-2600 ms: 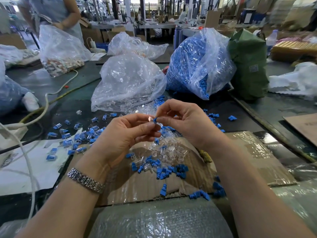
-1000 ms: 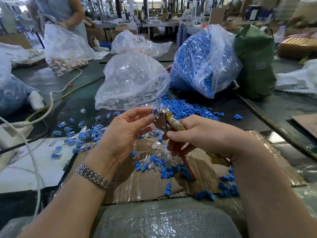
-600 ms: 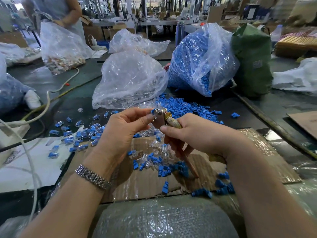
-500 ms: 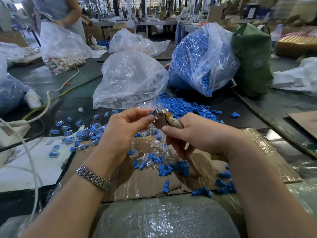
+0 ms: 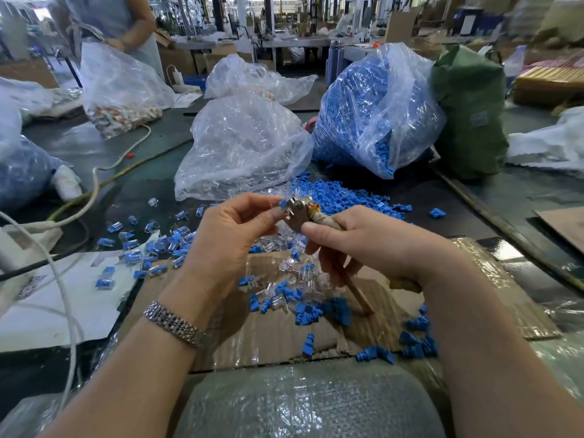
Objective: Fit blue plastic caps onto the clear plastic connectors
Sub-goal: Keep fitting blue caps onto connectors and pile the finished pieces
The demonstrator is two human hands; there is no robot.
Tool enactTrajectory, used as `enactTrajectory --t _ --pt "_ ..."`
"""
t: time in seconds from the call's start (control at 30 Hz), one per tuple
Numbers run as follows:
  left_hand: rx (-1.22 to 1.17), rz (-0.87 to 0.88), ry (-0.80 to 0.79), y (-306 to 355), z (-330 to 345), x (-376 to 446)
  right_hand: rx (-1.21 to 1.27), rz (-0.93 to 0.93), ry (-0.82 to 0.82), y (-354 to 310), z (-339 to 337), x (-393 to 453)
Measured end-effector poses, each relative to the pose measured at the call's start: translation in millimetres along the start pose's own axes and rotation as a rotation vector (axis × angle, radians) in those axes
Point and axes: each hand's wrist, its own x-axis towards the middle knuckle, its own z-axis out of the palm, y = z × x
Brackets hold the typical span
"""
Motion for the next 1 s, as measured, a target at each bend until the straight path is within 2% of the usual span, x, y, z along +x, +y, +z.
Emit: enactTrajectory --t 0.1,0.17,0.23,0.33,0.4,0.47,0.63,0.73,0.83,0.9,1.0 --pt "0.029 0.016 0.067 1 -14 1 0.069 -0.030 0.172 4 -9 -2" --pt "0.214 0.018 0.168 -2 -22 2 -0.048 -0.009 0.364 8 -17 1" --pt "0.495 -0.005 0.286 -4 -28 3 -0.222 0.086 0.477 15 -23 4" --pt "0.932 -0.050 0.413 -3 -36 4 -0.386 0.245 0.503 25 -21 11" --pt "1.116 -0.031 0.440 -1 -36 2 -0.453 0.307 0.467 30 -15 16" --pt "1.131 0.022 0.381 0 -32 1 -0.473 0.342 0.428 32 -9 20" --pt "0.853 0.030 0.009 0 -13 -2 -0.491 0.347 0.403 33 -5 26" --pt "0.876 0.062 -0.100 -4 -9 -3 -0.542 0.277 0.417 31 -2 27" --pt "0.943 0.092 -0.083 -7 -9 -2 -0.573 0.046 0.498 26 2 32" --pt "0.980 0.082 -0.018 -9 -12 -1 -0.611 -0.038 0.437 24 7 35" --pt "0.997 0.017 0.033 -11 -17 0 -0.727 -0.023 0.305 23 14 43"
